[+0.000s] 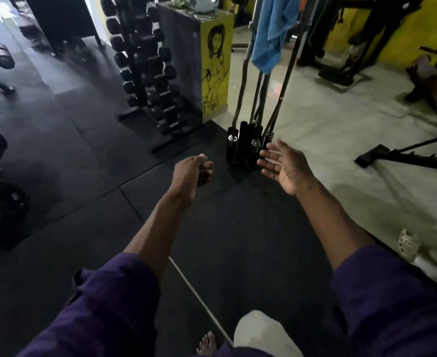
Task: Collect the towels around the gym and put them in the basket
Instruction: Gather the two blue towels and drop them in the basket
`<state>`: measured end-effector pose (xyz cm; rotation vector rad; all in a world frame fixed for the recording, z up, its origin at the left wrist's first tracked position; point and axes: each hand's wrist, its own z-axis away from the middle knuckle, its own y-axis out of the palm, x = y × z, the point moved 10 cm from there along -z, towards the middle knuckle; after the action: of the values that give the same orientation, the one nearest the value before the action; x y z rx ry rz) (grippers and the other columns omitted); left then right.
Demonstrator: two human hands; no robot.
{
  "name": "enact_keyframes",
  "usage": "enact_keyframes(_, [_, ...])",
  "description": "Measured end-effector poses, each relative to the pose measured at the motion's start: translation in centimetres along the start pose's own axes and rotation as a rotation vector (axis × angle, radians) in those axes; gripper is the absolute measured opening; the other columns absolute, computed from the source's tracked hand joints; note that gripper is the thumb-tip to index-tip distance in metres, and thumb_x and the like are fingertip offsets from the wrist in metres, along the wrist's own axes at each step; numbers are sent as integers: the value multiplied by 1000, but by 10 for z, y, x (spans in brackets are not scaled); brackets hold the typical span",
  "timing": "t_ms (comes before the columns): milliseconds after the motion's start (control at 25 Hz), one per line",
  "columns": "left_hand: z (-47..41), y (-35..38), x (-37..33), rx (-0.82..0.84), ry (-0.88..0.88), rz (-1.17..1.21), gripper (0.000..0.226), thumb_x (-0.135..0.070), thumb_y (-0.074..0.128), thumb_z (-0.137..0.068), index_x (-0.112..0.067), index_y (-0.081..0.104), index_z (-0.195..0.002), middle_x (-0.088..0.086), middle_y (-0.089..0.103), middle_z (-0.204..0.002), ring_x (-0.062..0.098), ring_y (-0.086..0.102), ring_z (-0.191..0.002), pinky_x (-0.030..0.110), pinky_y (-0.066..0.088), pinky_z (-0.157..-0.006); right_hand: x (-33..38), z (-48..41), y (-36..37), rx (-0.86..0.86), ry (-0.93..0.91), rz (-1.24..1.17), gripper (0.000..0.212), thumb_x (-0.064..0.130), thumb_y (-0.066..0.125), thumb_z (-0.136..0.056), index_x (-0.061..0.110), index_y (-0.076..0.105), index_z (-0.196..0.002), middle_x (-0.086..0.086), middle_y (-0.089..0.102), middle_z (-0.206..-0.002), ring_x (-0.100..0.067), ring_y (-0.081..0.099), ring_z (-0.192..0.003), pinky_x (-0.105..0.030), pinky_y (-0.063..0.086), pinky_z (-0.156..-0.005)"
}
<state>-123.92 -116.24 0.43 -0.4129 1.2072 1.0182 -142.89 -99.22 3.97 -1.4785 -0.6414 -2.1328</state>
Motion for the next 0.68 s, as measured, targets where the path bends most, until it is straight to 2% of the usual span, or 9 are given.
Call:
enact_keyframes(280, [-194, 79, -84, 81, 66, 21, 10, -17, 57, -94, -17, 64, -87, 3, 66, -77, 17, 62, -64, 29, 49, -60, 119, -190, 11, -51, -125, 68, 33, 46, 52, -101, 16, 64, -108, -5, 72, -106, -23, 71, -89, -35, 53, -78])
enact_keyframes(400, [-273, 120, -124, 85, 89, 20, 9, -19, 61, -92, -12, 67, -93, 0, 72, -73, 17, 67, -63, 29, 54, -60, 143, -263, 18, -60, -117, 66, 33, 45, 53, -101, 16, 65, -109, -5, 72, -109, -24, 71, -93, -36, 53, -80])
enact_keyframes(480, [-320, 152, -147, 109, 80, 27, 15, -20, 60, -92, -10, 68, -99, 2, 74, -80, 19, 71, -70, 30, 54, -61, 167, -306, 19, -72, -132, 61, 31, 45, 54, -101, 16, 65, -107, -6, 73, -109, -25, 71, -92, -37, 52, -81])
enact_keyframes(560, [-363, 180, -170, 119, 85, 5, 14, -21, 59, -93, -11, 68, -97, 2, 75, -85, 22, 73, -78, 29, 53, -59, 193, -342, 18, -96, -151, 68, 32, 44, 56, -100, 14, 65, -110, -7, 73, -107, -25, 71, -91, -36, 52, -79])
enact_keyframes(680, [-419, 226, -206, 165, 122, -21, 14, -23, 59, -93, -13, 69, -95, 1, 76, -85, 20, 76, -79, 30, 57, -64, 228, -390, 13, -138, -187, 81, 36, 40, 54, -102, 10, 63, -120, -7, 70, -106, -22, 69, -88, -32, 52, -73])
